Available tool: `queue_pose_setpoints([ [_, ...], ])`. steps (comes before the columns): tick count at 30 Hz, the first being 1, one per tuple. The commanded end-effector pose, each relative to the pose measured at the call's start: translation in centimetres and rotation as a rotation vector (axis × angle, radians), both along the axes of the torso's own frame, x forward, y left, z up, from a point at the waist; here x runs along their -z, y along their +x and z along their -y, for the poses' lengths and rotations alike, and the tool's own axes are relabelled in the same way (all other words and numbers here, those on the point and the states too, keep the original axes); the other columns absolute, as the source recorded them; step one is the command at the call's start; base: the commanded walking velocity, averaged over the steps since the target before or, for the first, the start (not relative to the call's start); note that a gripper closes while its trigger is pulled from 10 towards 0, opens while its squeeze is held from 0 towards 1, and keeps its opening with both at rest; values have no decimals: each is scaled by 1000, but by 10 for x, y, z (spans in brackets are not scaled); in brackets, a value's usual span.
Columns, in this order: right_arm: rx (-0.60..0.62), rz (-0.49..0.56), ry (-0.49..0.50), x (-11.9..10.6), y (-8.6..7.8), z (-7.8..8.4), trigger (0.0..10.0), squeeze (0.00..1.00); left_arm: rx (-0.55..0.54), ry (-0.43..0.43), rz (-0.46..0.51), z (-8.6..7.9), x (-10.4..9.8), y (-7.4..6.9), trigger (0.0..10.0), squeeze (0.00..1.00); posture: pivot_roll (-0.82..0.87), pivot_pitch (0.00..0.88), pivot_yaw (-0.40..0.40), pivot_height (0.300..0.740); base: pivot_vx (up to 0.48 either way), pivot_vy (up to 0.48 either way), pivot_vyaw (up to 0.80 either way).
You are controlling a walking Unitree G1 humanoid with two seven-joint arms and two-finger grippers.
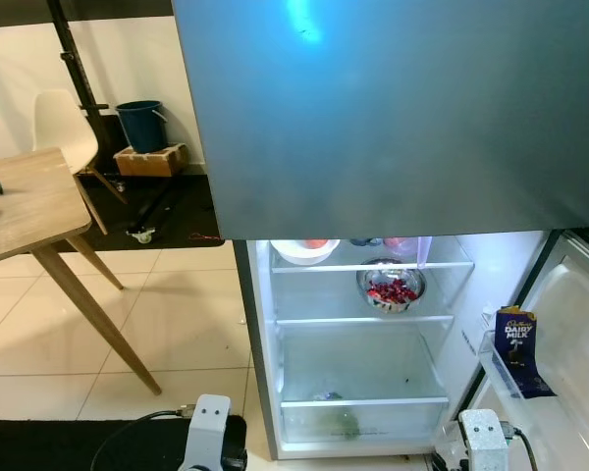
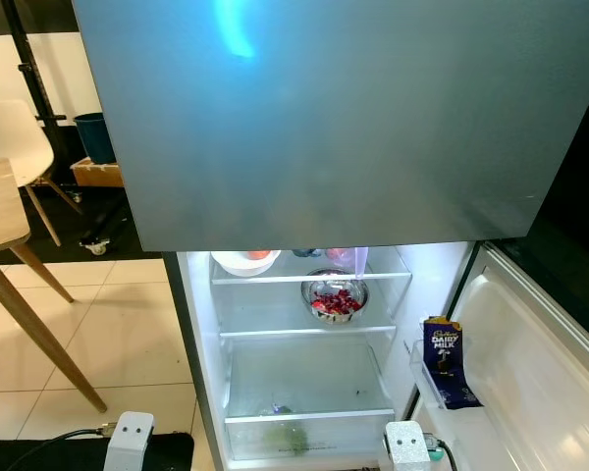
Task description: Restocking fridge
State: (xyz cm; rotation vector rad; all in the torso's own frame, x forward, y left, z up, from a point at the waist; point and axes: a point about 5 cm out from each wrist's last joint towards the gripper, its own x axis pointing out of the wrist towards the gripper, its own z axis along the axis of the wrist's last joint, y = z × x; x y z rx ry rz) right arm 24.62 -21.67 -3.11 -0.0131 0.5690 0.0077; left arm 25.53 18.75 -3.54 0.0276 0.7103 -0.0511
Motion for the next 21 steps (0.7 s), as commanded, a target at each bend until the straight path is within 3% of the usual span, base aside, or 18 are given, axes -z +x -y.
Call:
queue_pose_setpoints([
  [1, 42, -12, 7, 1, -3, 8, 10000, 0, -10, 8, -24, -5, 3, -4, 10000, 0, -114, 103, 26, 734, 0, 0, 0],
  [6, 42, -11, 5, 1, -3, 8, 10000, 0, -11, 8, -38, -5, 5, -6, 10000, 0, -111, 108, 24, 734, 0, 0, 0],
  [13, 43, -15, 9, 1, -3, 6, 10000, 0, -2, 19, -48, -5, 5, -6, 10000, 0, -104, 112, 24, 734, 0, 415, 0],
  [21, 54, -14, 19, 3, -5, 4, 10000, 0, 18, 45, -59, -9, 4, -5, 10000, 0, -102, 118, 36, 734, 0, 0, 0],
])
